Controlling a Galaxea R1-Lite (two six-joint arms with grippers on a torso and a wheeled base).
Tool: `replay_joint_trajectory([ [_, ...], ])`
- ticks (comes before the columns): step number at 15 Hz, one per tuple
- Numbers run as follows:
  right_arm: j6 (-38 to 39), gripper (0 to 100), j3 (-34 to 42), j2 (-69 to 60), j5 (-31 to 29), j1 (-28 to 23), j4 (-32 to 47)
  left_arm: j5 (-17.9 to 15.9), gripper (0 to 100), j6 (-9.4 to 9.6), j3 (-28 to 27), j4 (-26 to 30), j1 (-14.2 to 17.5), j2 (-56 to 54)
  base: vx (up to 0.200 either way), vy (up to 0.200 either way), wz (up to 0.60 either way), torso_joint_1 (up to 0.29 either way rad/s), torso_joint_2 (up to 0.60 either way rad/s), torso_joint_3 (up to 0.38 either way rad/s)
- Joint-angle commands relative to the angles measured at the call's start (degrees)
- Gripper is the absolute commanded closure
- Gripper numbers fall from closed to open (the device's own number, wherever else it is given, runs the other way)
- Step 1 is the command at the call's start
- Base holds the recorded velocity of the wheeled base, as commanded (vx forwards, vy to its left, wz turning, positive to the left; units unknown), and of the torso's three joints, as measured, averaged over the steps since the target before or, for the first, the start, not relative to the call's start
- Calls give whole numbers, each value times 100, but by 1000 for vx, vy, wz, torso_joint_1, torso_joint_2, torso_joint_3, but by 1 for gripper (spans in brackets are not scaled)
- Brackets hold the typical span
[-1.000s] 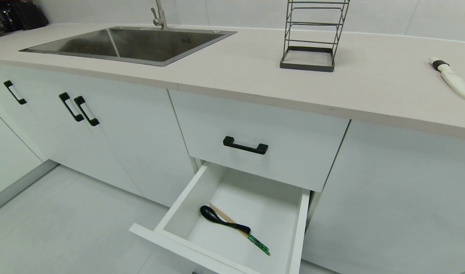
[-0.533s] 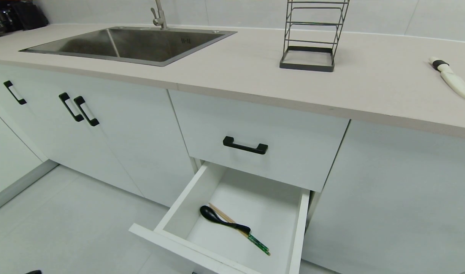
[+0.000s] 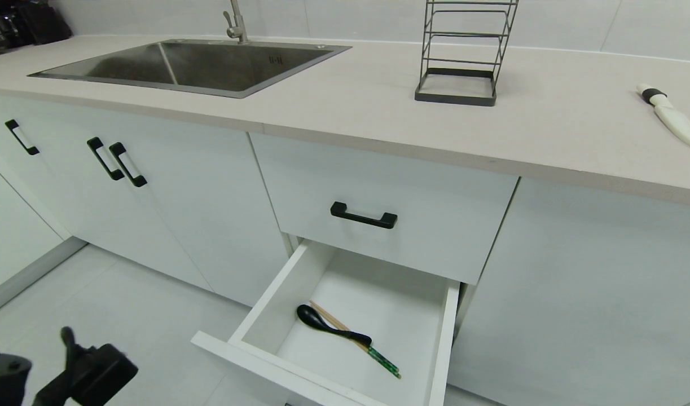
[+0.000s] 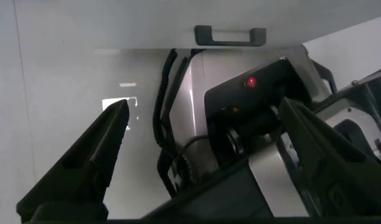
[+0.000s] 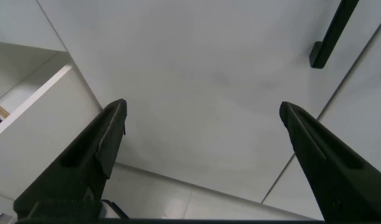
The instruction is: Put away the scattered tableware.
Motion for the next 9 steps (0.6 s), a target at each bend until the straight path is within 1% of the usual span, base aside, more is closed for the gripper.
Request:
replay_joint_trajectory([
  [1,-2,0,0,18,-1,-1,9,61,0,615,9,-653,-40,1683,0,0,0,0,0,0],
  [2,-2,0,0,18,7,-1,9,61,0,826,-18,-670,-49,1814,0,0,0,0,0,0],
  [3,-2,0,0,18,7,-1,9,78,0,879,-53,-670,-67,1841,0,0,0,0,0,0],
  [5,-11,0,0,18,7,-1,18,105,0,861,-97,-679,-93,1867,0,0,0,0,0,0],
  [8,-11,0,0,18,7,-1,9,465,0,843,-308,-758,-119,2025,0,0,0,0,0,0],
  [9,-2,0,0,18,7,-1,9,544,0,808,-369,-837,-163,2096,0,0,0,0,0,0],
])
